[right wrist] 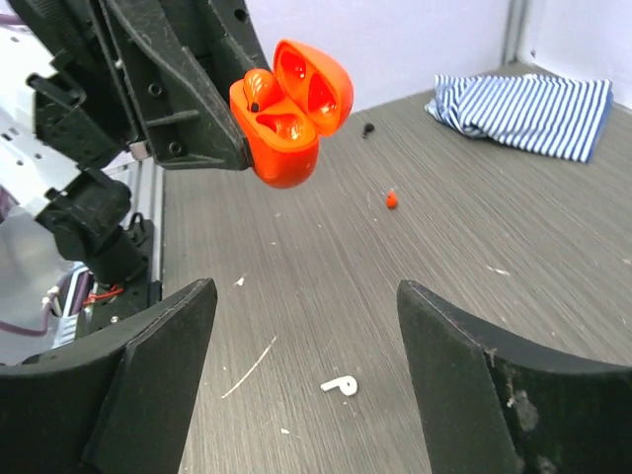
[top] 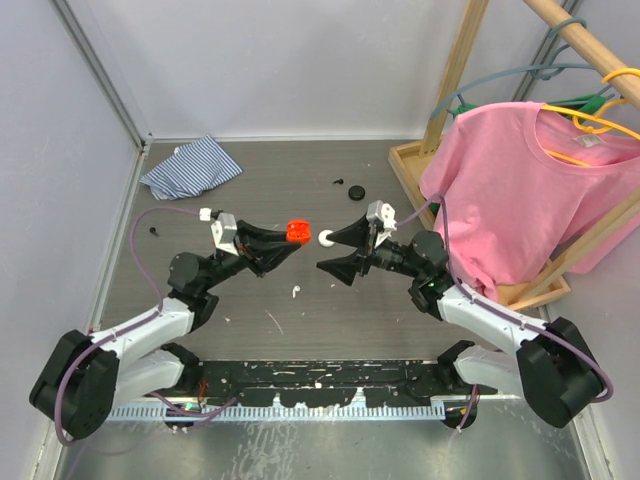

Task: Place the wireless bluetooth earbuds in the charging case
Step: Adjust the charging case.

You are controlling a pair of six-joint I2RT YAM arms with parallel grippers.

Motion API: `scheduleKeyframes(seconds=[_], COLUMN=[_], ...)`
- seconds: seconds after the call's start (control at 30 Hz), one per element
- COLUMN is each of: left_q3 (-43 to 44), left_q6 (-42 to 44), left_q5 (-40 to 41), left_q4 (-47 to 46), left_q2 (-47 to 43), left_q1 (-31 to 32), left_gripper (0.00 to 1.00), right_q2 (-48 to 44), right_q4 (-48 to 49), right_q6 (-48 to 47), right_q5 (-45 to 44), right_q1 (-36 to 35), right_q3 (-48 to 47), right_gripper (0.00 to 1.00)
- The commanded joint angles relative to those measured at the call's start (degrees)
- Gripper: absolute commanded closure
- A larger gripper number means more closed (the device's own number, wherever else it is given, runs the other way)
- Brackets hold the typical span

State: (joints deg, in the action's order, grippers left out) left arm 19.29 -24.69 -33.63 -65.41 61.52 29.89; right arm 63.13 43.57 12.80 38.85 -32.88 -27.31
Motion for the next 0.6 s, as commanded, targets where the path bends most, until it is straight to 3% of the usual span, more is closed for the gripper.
scheduleKeyframes(seconds=[0.0, 0.57], left_q3=[3.2, 5.7], left_q6=[-1.0, -7.3], left_q5=[-4.9, -7.8], left_q4=[-1.5, -12.4], left_q2=[-2.9, 1.8], left_q1=[0.0, 3.3], left_gripper=[1.0, 1.0], right_q2=[0.7, 5.8], right_q4=[17.0, 32.4], right_q6=[2.4, 10.2], right_q5=[6.1, 5.1], right_q1=[0.3, 0.3], right_q3=[0.5, -0.5], right_gripper=[0.23, 0.32])
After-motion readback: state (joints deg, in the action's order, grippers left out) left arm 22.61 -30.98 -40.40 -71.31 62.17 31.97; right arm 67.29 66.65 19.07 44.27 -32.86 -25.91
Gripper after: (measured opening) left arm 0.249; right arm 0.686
